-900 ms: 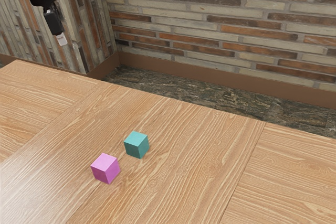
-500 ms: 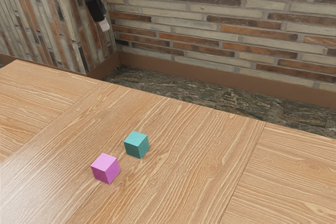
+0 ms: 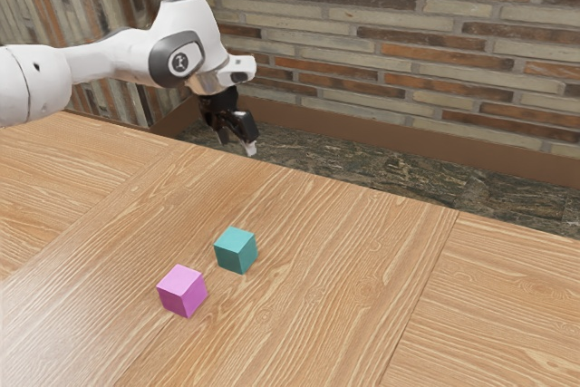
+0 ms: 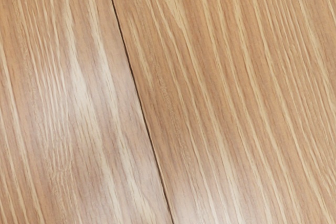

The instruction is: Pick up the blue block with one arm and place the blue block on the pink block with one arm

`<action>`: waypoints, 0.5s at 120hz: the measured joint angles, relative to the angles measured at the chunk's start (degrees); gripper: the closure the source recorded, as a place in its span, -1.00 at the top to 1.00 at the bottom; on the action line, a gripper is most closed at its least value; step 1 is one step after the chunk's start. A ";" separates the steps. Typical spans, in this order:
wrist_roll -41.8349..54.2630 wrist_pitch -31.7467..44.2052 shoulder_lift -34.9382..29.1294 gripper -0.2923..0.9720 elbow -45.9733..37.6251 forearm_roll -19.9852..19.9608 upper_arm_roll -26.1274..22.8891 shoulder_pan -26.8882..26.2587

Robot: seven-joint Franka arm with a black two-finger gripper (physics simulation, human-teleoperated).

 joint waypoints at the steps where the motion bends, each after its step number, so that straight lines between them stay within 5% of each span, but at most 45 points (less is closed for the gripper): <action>1: -0.49 0.30 -0.01 0.54 0.09 -0.57 0.87 -0.63; 23: -9.92 5.15 -0.77 0.54 1.32 -7.02 8.19 -7.07; 60: -18.69 0.37 2.14 0.54 -1.99 -8.35 11.47 -10.23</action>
